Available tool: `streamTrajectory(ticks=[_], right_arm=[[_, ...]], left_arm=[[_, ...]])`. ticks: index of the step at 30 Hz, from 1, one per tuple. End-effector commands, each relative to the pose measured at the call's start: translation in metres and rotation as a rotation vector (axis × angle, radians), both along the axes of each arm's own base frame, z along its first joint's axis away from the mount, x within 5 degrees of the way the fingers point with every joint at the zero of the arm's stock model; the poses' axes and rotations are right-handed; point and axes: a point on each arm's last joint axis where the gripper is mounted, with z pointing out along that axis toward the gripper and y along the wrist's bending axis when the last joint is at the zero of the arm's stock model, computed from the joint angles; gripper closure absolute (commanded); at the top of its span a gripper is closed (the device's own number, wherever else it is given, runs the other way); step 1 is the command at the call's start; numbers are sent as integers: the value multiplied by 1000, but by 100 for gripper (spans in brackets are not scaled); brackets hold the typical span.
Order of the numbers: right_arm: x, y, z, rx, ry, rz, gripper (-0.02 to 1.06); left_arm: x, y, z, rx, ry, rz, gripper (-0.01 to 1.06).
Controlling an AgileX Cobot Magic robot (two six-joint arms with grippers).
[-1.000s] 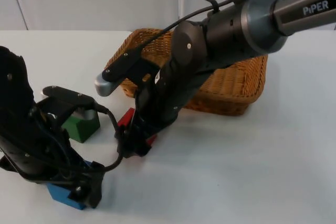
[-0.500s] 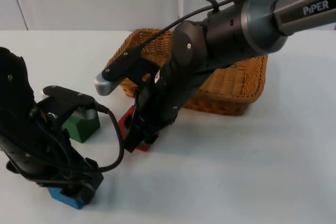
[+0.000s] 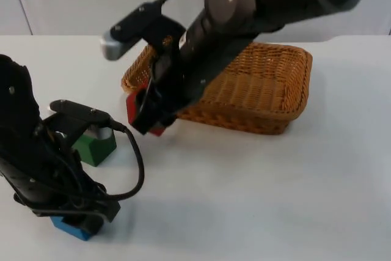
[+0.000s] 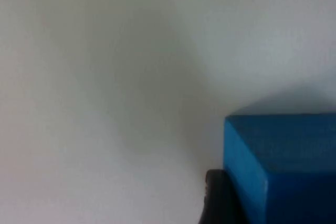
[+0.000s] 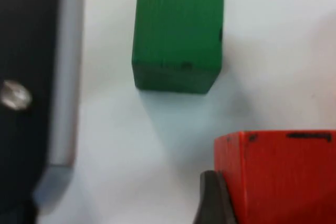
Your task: Pick up one cube with each hand and place exactly two cubes into the same basket, leaving the remaining cube outside.
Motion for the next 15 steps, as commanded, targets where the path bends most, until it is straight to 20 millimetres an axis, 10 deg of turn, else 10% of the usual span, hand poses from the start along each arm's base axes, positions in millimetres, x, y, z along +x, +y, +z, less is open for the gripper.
streamTrajectory(ticks=[1,15], right_arm=[[-4,-1,33,37,-34,10,105],[-27,-24,138,110,-162,45,105]], left_arm=[[-4,-1,3,-5,33,15,105],[-11,-1,82,-98,-150,26,105]])
